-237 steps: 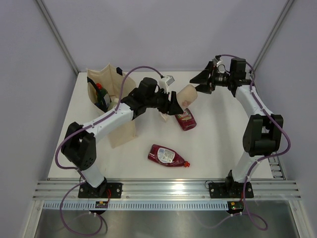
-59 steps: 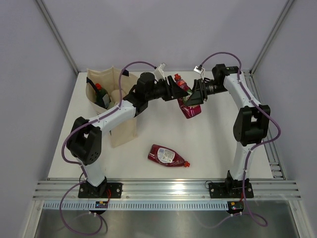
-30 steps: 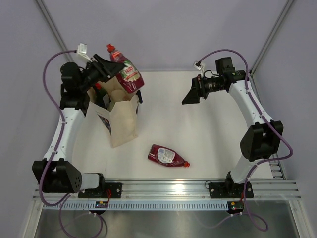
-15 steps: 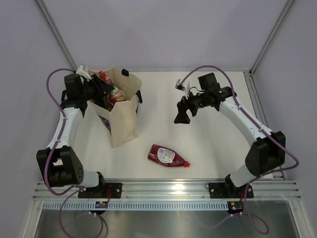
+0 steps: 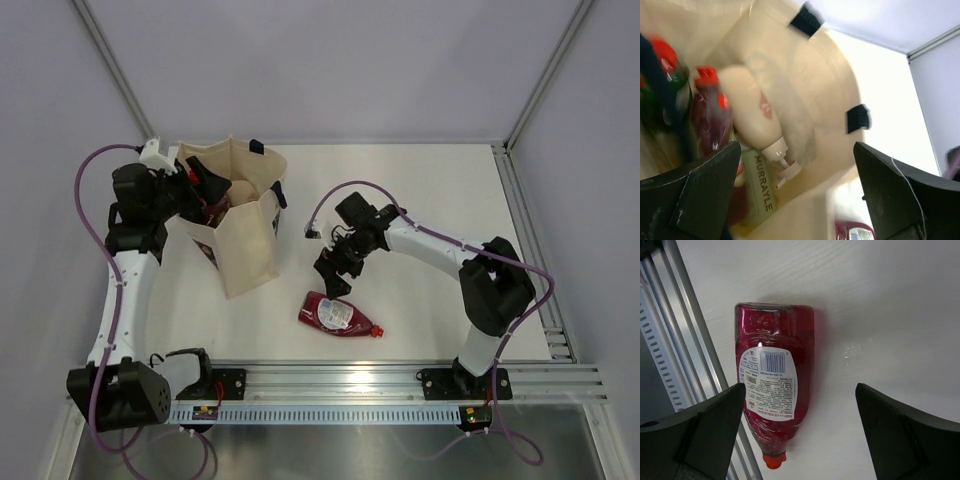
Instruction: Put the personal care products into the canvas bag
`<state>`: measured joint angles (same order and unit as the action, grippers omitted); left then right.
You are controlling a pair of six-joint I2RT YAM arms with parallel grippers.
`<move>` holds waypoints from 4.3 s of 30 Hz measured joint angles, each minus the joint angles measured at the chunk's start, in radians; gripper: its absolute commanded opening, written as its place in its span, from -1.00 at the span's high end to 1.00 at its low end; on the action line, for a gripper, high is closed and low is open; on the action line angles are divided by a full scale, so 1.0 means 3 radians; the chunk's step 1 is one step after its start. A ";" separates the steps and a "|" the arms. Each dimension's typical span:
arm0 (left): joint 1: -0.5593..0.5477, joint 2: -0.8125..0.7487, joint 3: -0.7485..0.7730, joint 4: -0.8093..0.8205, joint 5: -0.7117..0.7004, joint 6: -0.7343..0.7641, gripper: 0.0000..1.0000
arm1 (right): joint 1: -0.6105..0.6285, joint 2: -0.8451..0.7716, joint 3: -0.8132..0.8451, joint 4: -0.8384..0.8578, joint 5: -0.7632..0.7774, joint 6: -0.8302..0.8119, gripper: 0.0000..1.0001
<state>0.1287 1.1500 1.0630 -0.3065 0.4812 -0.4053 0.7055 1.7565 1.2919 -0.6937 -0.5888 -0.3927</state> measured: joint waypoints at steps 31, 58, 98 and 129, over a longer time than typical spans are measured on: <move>-0.0767 -0.1891 -0.0985 0.0556 0.0454 -0.0919 -0.97 | -0.0017 0.0376 -0.0120 -0.0224 -0.0046 -0.0033 1.00; -0.2763 0.1832 0.0760 0.1227 -0.0402 -0.1172 -0.98 | -0.1778 -0.0223 -0.0130 0.2098 -0.1417 0.3600 1.00; -0.1603 0.0834 0.1378 -0.0445 0.0061 -0.0465 1.00 | -0.2275 -0.0557 0.0429 0.0818 -0.1471 0.1328 -0.99; -0.0242 0.0860 0.0968 -0.1090 -0.0312 0.1251 -0.98 | -0.2290 -0.0740 -0.0088 0.0561 -0.0945 0.0755 -0.99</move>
<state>0.0563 1.4078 1.3533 -0.6334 0.3878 -0.0299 0.0185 1.5345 1.2655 -0.5255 -0.8722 -0.1661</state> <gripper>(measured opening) 0.984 0.993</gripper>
